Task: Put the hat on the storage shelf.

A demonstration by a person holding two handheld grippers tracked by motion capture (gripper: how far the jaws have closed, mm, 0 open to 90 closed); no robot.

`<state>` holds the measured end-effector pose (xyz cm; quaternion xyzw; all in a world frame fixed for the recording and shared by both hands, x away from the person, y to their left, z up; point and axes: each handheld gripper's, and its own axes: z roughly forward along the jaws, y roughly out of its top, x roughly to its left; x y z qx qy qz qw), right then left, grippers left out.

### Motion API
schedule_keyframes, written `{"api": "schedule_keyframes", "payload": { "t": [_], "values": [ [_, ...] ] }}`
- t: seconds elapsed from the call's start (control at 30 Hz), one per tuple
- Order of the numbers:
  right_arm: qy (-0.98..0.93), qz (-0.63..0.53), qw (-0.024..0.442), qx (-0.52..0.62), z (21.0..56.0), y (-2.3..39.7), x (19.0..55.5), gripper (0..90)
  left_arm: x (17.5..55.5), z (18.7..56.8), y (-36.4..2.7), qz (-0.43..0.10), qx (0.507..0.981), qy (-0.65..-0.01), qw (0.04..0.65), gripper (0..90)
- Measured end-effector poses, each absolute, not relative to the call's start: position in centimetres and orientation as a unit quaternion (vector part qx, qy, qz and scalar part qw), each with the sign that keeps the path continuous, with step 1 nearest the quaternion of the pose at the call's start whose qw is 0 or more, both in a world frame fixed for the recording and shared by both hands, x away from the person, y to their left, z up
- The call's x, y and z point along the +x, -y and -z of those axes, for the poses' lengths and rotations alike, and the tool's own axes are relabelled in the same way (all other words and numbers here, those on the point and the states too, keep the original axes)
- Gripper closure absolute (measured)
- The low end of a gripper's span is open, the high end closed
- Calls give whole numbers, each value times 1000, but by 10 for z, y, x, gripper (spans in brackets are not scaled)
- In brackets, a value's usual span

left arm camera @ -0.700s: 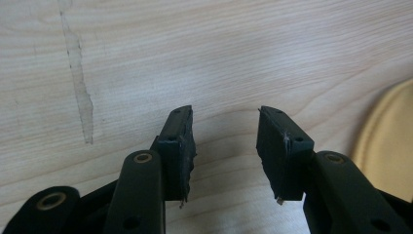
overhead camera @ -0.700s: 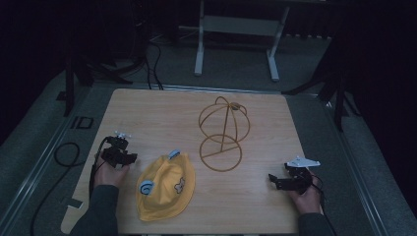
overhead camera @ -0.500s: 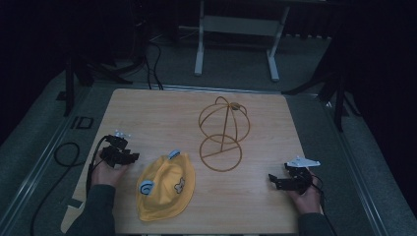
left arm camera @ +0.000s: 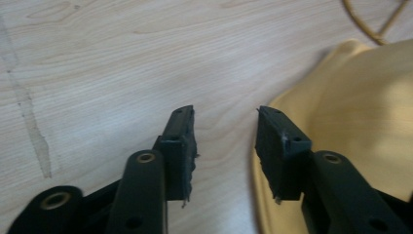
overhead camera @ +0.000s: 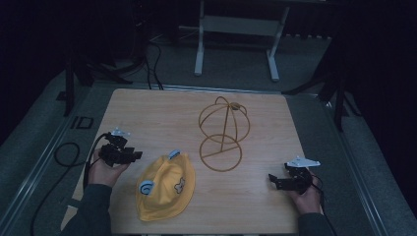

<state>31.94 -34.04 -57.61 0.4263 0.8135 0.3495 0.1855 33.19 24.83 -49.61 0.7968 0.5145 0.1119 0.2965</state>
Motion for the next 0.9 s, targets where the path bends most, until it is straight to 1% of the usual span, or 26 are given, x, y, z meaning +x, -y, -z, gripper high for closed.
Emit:
{"api": "schedule_keyframes", "payload": {
  "t": [0.27, 0.63, 0.9],
  "values": [
    [-814, -349, 186, 426, 576, 340, 319, 138, 324, 478, -240, -121, 808, -494, 297, 600],
    [-813, -350, 185, 427, 576, 340, 319, 138, 316, 451, -226, -107, 827, -456, 310, 596],
    [-813, -349, 185, 426, 576, 340, 319, 138, 309, 438, -216, -101, 842, -436, 302, 607]
  ]
}}
